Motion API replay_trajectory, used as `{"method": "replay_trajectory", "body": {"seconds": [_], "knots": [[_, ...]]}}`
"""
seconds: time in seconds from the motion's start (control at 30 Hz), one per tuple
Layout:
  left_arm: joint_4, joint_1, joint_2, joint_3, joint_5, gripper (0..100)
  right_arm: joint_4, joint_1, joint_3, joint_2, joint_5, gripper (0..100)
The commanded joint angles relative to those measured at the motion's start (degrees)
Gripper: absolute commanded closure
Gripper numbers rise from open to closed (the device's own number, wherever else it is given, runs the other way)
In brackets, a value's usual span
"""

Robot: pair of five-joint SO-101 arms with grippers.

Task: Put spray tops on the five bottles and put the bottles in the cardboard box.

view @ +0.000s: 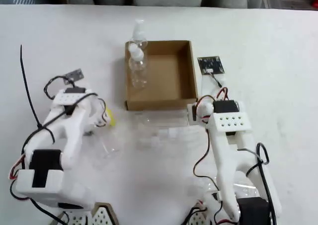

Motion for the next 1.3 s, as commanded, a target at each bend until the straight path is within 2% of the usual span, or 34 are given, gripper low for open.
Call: {"method": "replay_trajectory", "body": {"seconds": [0.0, 0.03, 0.17, 0.27, 0.37, 0.53, 0.77, 0.97, 1.03, 1.13, 1.27], "knots": [[-1.4, 0.4, 1.9, -0.3, -3.3, 98, -0.7, 0.8, -1.0, -0.2, 0.7, 98.2], [-1.4, 0.4, 1.9, -0.3, -3.3, 95, -0.7, 0.8, -1.0, -0.2, 0.7, 98.2], [-1.2, 0.0, 1.8, -0.4, -4.2, 98, -0.4, 1.0, -1.1, -0.7, 0.7, 98.2], [-0.8, -1.2, 1.7, -1.5, -9.5, 98, 1.0, 1.2, -1.5, -1.0, 0.8, 98.2], [1.8, -3.0, 1.7, -4.1, -11.8, 98, 2.5, 1.5, -1.4, -4.4, 1.0, 98.2], [2.0, -5.0, 1.8, -6.1, -18.5, 98, 8.2, 0.8, -1.0, -15.3, 6.8, 98.2], [2.4, -5.5, 1.7, -7.6, -22.2, 98, 14.1, -10.2, 0.9, -18.6, 19.3, 98.1], [1.8, -13.1, 1.8, -10.5, -22.8, 98, 12.6, -17.6, 4.0, -18.4, 25.0, 98.0], [1.8, -15.2, 1.8, -11.3, -27.8, 98, 13.3, -20.2, 4.0, -18.4, 25.2, 97.8], [1.8, -16.3, 1.9, -11.4, -36.7, 98, 14.7, -25.2, 4.0, -18.4, 30.2, 92.1], [2.3, -17.0, 2.3, -12.7, -36.0, 98, 15.0, -30.5, 4.3, -18.3, 37.1, 86.1]]}}
